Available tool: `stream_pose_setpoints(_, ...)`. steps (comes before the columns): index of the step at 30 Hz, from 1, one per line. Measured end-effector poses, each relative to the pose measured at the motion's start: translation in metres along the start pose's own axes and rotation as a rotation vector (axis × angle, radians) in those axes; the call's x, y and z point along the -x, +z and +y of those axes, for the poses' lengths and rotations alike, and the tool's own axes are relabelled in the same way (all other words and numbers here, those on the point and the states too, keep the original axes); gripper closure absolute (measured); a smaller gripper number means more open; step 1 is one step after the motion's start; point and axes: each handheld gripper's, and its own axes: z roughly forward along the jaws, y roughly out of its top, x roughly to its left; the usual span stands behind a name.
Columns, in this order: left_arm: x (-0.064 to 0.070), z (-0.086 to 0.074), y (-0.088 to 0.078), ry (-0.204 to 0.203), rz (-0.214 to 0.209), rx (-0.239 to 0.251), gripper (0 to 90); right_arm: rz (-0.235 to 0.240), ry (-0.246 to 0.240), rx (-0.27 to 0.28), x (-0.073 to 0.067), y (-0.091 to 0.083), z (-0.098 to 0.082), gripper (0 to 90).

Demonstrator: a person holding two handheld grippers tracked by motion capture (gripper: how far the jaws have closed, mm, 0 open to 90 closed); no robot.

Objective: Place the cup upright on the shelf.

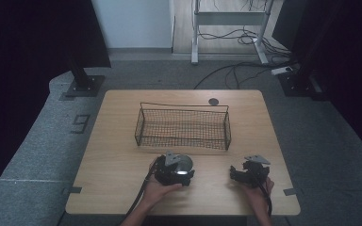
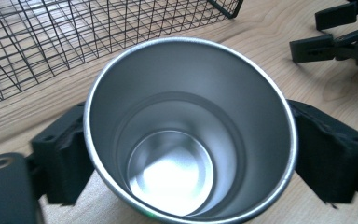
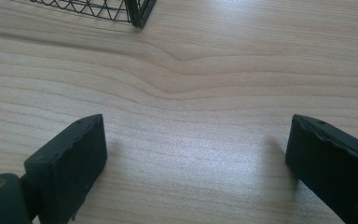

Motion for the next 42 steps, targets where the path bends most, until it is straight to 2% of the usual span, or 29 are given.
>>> stream_pose_setpoints(6, 0.000, -0.001, -0.002, 0.029, -0.001, 0.009, 14.9, 0.000, 0.000, 0.000, 0.000, 0.000, 0.000, 5.1)
stream_pose_setpoints(14, -0.004, -0.001, -0.008, 0.027, -0.002, 0.042, 15.5, 0.000, 0.000, 0.000, 0.000, 0.000, 0.000, 5.1)
stream_pose_setpoints(29, -0.015, 0.006, -0.027, 0.006, 0.002, 0.080, 15.6, 0.000, 0.000, 0.000, 0.000, 0.000, 0.000, 5.1)
stream_pose_setpoints(42, -0.023, 0.009, -0.030, -0.014, 0.012, 0.092, 15.6, 0.001, 0.001, -0.001, 0.000, 0.000, 0.000, 5.0)
